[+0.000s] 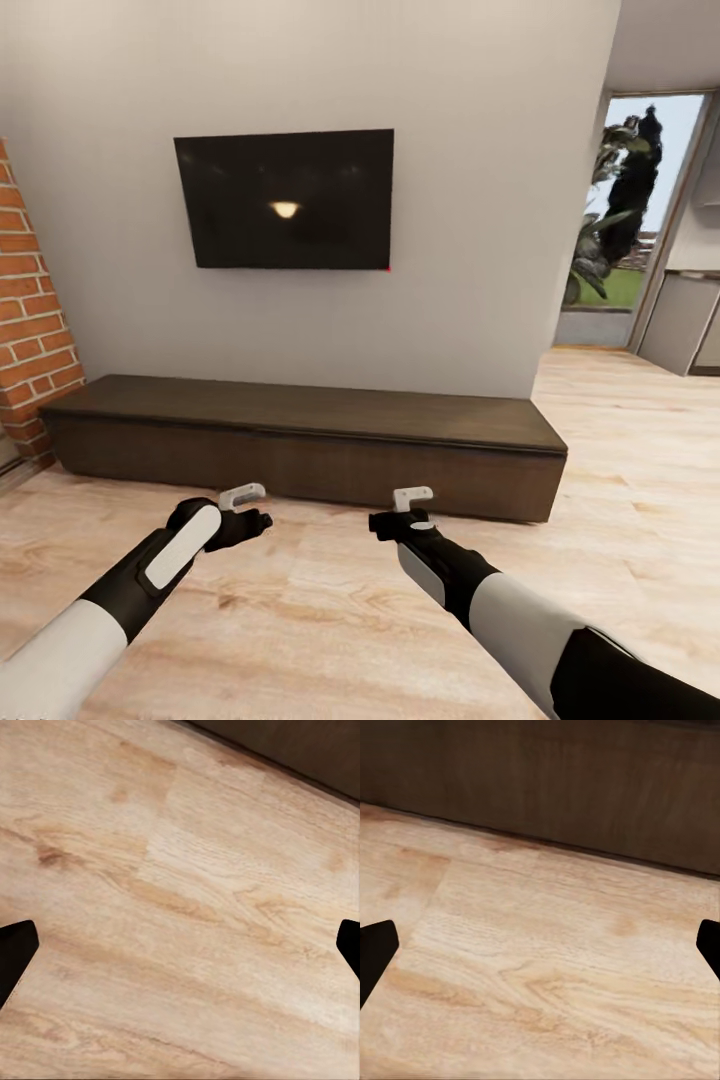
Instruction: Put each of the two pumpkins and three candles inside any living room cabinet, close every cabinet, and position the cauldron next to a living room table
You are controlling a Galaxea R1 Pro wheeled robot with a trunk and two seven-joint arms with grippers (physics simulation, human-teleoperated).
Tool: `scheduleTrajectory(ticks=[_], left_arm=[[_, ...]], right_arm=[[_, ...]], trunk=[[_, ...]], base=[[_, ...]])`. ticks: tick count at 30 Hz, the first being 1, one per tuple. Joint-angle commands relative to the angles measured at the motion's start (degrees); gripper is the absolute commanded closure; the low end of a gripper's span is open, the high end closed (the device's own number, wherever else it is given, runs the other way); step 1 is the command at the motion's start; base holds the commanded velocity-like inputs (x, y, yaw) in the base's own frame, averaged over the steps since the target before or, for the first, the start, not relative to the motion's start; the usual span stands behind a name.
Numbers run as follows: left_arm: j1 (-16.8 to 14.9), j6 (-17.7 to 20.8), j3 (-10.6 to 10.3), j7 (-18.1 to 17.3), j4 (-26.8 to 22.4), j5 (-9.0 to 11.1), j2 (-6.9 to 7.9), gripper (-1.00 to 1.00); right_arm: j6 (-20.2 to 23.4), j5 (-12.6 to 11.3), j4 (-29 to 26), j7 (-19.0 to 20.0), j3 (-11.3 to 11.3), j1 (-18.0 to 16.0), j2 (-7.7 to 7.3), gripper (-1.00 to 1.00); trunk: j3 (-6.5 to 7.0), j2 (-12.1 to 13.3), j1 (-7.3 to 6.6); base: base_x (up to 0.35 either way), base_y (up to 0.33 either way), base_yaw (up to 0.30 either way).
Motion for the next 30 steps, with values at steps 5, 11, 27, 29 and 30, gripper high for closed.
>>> scheduleTrajectory(ticks=[5,11,27,29,30], left_arm=[[-0.06,-0.07,1.20,0.58,0.36,0.62,0.14,-1.00],[-0.06,-0.14,1.92,1.51,2.22,0.54,0.03,-1.00],[-0.06,-7.18,1.85,2.92,19.70,0.00,-1.26,-1.00],[-0.06,-13.41,1.34,1.85,27.60,-0.02,-1.47,-1.00],[-0.06,-14.59,1.21,1.41,29.12,-0.01,-1.57,-1.00]], right_arm=[[0.24,-0.22,-0.11,-0.47,0.48,-0.09,-0.04,-1.00],[0.45,-0.03,-0.09,-0.42,0.57,-0.09,-0.04,-1.00],[3.47,-1.13,1.53,7.81,-0.11,-0.06,-0.56,-1.00],[1.44,-2.17,4.51,8.05,-0.27,-0.06,-0.63,-1.00],[1.19,-2.51,5.25,8.14,-0.27,-0.06,-0.63,-1.00]], trunk=[[0.72,1.99,-1.12],[1.67,4.39,-2.44],[3.96,10.81,-5.95],[4.21,11.61,-6.39],[4.33,12.01,-6.61]], base=[[-0.015,0.000,0.272],[-0.001,0.000,0.272],[0.000,0.000,0.264],[0.000,0.000,0.234],[0.000,0.000,0.224]])
